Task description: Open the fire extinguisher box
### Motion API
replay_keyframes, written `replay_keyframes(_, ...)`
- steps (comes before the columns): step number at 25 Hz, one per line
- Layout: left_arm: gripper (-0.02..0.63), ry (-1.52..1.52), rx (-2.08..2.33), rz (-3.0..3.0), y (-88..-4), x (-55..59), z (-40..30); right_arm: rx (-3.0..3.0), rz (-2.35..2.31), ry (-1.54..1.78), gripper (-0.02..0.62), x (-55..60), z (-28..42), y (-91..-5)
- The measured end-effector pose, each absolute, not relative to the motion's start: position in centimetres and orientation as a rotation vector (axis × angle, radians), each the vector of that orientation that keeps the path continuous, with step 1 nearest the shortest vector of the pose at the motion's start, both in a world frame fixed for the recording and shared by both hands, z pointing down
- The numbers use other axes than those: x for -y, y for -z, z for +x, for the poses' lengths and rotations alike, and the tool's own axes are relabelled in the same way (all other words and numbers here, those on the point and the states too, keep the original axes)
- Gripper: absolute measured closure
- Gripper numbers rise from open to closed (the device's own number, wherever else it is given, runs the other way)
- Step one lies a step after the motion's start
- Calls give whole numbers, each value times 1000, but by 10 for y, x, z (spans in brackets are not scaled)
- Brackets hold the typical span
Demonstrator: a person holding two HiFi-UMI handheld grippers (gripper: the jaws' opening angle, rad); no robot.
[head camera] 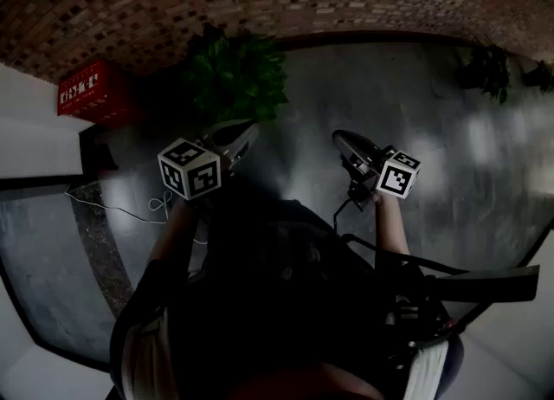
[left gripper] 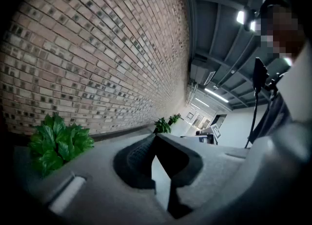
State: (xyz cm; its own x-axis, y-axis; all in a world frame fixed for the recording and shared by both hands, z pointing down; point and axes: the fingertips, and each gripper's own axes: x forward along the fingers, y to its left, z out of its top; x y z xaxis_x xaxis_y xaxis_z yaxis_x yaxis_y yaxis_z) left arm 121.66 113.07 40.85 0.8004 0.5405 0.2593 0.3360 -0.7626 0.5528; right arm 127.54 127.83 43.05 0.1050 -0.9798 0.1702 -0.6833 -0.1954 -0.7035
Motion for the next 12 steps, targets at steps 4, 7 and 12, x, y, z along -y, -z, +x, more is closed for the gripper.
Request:
replay_keyframes(4,604,-525,-632,2528,-404,-1129,1225,-1666,-1934,808,595,-1270,1277,-417)
replay_keyframes(7,604,-553,-628,2572,-407,-1120,1223,-1742,-1983,807,595,-1251,1276,-410)
replay_keyframes(12,604,-588,-610,2663,-410,-1085,1217,-1808,-1930,805,595,-1198,1269,-395)
